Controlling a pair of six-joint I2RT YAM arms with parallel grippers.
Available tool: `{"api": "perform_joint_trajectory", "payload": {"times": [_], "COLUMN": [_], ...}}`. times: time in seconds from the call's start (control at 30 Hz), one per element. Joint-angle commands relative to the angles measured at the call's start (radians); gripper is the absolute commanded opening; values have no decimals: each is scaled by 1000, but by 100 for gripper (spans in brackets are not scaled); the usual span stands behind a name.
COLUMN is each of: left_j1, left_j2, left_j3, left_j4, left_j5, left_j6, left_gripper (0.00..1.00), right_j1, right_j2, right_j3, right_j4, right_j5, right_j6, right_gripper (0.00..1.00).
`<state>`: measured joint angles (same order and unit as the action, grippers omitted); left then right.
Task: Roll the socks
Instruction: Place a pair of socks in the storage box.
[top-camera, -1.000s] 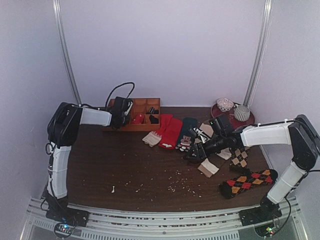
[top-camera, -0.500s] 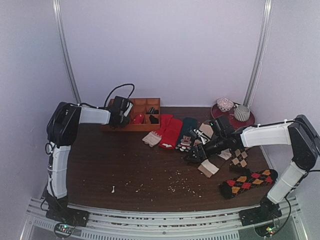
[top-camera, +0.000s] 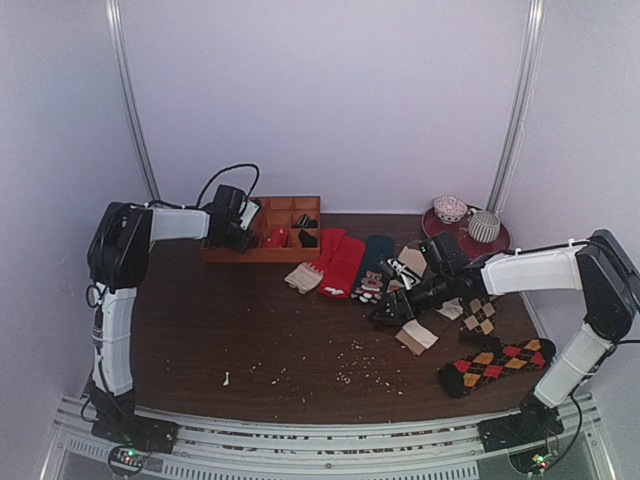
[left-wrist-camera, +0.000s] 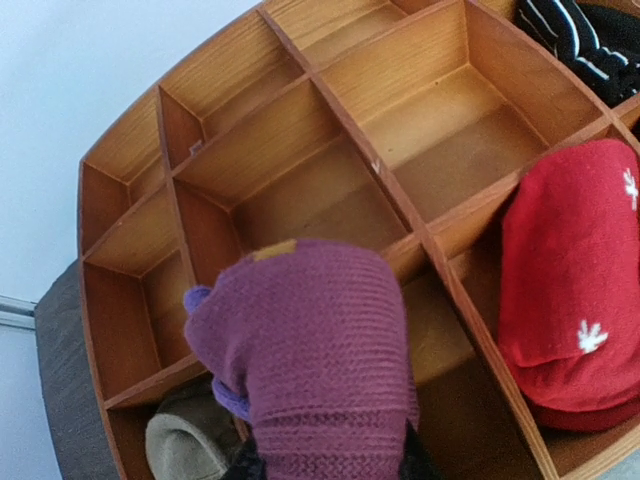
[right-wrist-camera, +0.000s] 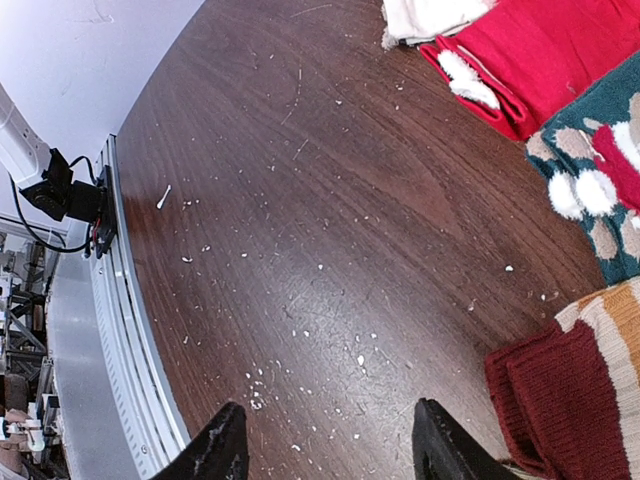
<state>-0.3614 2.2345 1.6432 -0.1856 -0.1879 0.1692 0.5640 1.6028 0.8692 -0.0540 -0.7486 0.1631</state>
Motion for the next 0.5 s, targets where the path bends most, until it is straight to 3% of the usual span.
{"api": "perform_joint_trajectory", "payload": {"times": [0.0,0.47], "left_j1": [-3,-3], "left_j2": [25,45], "left_j3": [16,58], "left_j4": [-219,-390], "left_j5": [179,114], "left_j6": [-43,-29], "left_gripper": [0,0], "right_j1": [-9,-9], "right_j2": [-15,2], "right_j3": [-17,-13], "right_j4": [6,22], "right_j5": [-23,-36], "right_j6": [-13,-18], "right_gripper": [57,57]}}
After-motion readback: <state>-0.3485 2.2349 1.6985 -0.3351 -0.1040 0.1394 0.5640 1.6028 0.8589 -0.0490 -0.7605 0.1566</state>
